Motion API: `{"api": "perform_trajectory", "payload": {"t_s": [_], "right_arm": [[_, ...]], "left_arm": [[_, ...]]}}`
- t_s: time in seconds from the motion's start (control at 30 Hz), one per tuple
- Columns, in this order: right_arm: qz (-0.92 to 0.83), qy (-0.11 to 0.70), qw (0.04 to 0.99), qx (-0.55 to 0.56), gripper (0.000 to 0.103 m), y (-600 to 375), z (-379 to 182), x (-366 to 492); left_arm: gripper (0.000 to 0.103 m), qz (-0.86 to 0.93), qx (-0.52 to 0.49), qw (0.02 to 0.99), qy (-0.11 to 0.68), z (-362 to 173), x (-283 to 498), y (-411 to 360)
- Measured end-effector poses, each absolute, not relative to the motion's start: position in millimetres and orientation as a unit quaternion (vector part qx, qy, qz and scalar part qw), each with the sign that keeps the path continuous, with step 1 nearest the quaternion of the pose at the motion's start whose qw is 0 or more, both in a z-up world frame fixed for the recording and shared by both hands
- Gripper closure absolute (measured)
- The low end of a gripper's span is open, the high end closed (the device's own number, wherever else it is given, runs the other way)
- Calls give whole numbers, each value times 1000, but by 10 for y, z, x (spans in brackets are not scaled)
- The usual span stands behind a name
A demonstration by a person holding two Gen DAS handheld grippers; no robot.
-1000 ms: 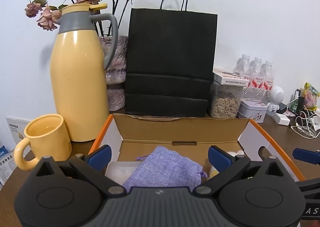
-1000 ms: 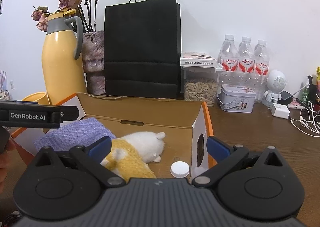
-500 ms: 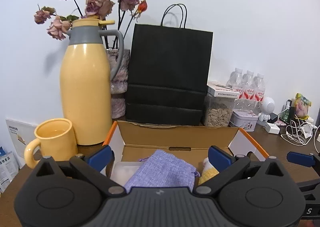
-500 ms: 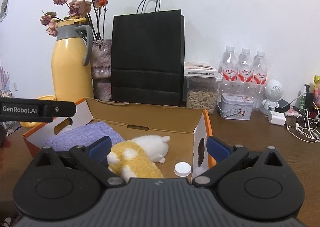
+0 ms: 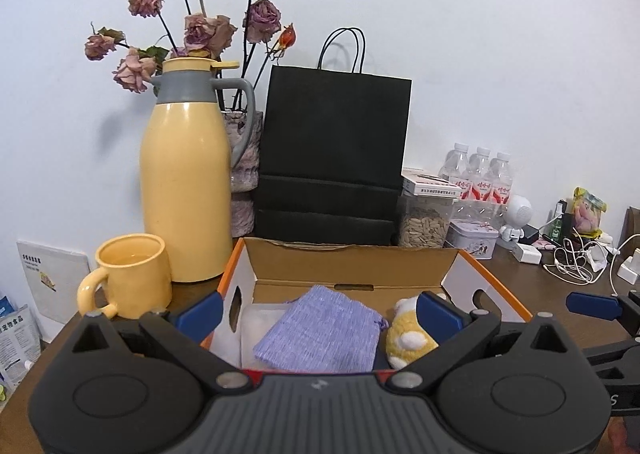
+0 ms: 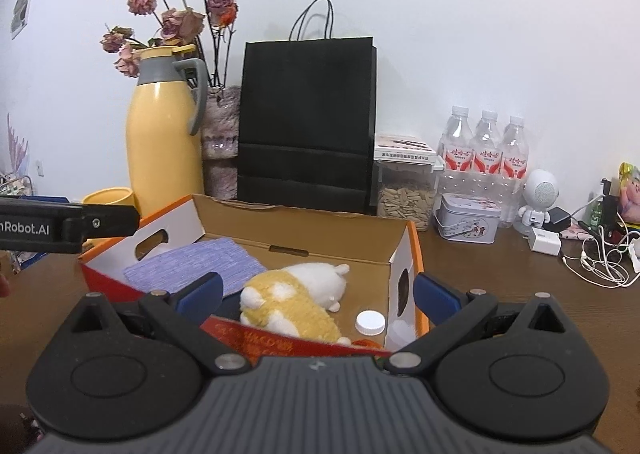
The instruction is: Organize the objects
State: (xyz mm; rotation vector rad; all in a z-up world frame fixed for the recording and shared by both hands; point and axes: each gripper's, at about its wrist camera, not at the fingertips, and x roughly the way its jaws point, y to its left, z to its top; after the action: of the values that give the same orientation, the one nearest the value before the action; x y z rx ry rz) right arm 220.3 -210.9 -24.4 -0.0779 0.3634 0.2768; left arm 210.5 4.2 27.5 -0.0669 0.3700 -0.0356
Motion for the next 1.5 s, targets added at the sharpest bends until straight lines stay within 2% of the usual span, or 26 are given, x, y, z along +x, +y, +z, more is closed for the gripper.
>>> {"api": "perform_trajectory", "payload": {"t_s": [0.7, 1.33, 1.4, 1.5], "right_arm": [[143, 193, 970, -42, 0, -2067, -270, 1547], [191, 233, 953, -45, 0, -1893, -542, 1111], [212, 235, 948, -41, 4, -1806, -548, 1125], [237, 249, 938, -41, 19, -1641, -578, 1194]], "left_arm": [[0, -13, -21, 977, 211, 252, 1456, 111], [0, 13, -8, 963, 269, -90, 1006, 382], [0, 20, -11, 962, 272, -109, 976, 460], [0, 30, -20, 961, 275, -130, 929, 586]]}}
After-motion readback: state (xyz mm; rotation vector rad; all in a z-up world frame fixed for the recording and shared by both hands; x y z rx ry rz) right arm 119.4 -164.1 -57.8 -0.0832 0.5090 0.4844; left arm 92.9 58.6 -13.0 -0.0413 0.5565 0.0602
